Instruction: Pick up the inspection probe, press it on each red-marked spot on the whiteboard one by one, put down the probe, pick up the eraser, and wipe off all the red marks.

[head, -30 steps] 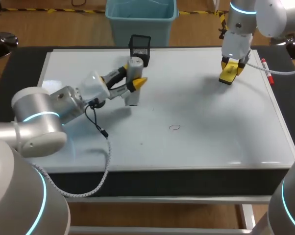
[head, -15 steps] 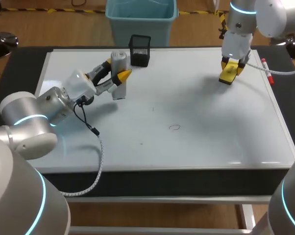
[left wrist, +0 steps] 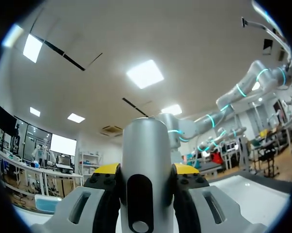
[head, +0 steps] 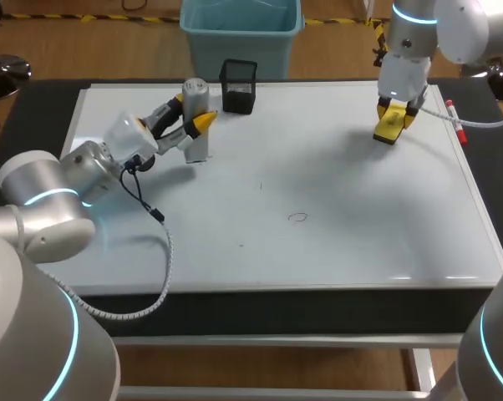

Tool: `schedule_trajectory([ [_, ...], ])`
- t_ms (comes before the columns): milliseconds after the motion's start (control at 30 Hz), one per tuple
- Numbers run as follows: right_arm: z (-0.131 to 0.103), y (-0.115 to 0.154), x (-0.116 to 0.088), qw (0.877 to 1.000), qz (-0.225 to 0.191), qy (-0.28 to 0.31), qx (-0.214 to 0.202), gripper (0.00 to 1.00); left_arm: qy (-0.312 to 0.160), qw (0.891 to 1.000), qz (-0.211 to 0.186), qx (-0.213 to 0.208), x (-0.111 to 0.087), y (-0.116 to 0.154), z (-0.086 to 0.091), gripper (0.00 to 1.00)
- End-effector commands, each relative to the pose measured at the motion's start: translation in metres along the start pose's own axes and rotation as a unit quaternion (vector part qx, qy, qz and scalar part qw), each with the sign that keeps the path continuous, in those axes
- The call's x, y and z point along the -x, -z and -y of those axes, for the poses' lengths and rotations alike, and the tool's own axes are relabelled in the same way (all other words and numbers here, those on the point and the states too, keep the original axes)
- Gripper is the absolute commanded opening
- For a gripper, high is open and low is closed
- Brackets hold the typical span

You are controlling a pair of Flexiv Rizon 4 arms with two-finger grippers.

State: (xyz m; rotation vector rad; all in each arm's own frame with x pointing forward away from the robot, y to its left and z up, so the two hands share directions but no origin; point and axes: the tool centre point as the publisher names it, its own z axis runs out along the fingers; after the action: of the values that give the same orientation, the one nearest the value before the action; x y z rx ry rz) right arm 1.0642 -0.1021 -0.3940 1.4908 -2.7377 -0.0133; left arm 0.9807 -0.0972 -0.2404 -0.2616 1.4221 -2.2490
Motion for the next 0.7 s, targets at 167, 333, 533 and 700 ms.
schedule_trajectory([
  [167,0.0,0.001,-0.001,1.0,-0.001,0.001,-0.001,0.0,0.004,1.0,0.006,-0.003,0.004,0.002,0.004,0.0],
  [333,0.0,0.001,-0.001,1.0,-0.001,0.001,-0.001,0.0,0.004,1.0,0.006,-0.003,0.004,0.002,0.004,0.0],
  [533,0.0,0.001,-0.001,1.0,-0.001,0.001,-0.001,0.0,0.004,1.0,0.006,-0.003,0.004,0.002,0.004,0.0],
  [700,-0.03,0.006,0.004,0.999,0.012,0.037,-0.004,0.0,0.004,1.0,0.006,-0.003,0.004,0.002,0.004,0.0],
])
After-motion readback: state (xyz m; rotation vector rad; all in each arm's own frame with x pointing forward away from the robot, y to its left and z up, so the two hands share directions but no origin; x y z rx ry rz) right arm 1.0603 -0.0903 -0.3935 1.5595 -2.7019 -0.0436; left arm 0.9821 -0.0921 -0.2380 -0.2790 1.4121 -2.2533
